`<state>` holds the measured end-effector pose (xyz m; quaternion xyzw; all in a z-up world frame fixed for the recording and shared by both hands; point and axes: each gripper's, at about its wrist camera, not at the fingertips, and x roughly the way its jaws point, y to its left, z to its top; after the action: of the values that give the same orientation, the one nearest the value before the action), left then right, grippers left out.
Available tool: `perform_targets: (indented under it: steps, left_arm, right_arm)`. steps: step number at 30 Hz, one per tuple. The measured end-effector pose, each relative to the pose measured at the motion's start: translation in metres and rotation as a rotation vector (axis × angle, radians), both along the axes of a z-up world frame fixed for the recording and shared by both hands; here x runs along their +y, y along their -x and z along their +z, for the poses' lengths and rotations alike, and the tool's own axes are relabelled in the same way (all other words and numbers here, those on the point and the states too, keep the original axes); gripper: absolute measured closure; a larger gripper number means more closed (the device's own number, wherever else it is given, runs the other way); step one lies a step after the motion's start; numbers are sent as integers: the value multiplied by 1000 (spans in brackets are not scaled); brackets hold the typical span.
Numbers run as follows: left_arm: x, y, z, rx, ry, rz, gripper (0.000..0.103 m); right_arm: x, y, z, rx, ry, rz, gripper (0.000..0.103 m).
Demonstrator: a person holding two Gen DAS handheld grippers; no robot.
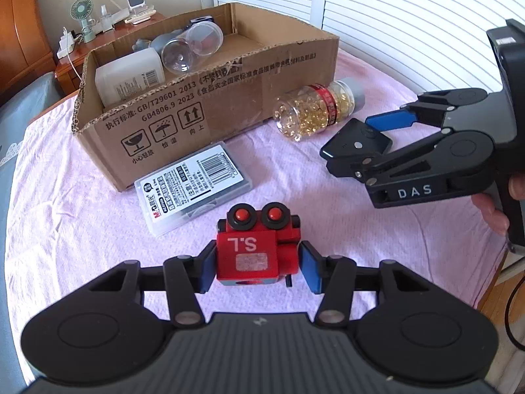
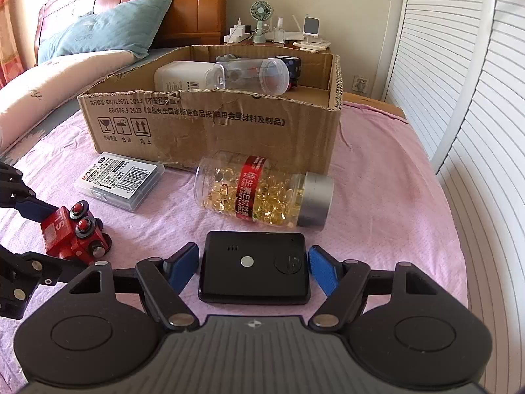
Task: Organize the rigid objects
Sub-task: 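Close left tool on red toy robot while right tool closes on black power bank, then release black power bank into box with right tool while left tool drops red robot there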
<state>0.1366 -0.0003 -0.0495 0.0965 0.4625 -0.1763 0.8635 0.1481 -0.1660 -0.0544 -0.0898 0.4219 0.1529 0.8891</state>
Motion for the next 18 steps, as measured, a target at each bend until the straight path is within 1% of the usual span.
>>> perform_targets:
  steps: [3, 7, 12, 18]
  left_arm:
    - [2, -2, 0, 5, 16, 6, 53]
    - [2, 0, 1, 1, 9, -4, 53]
    - [4, 3, 7, 2, 10, -36, 53]
    - [9, 9, 13, 14, 3, -62, 53]
  right_arm:
    - [-1, 0, 2, 11, -1, 1, 29]
    - [-1, 2, 4, 29, 6, 6, 29]
    - [-1, 9, 8, 55, 9, 38, 29]
    - [-1, 22, 24, 57, 15, 89, 29]
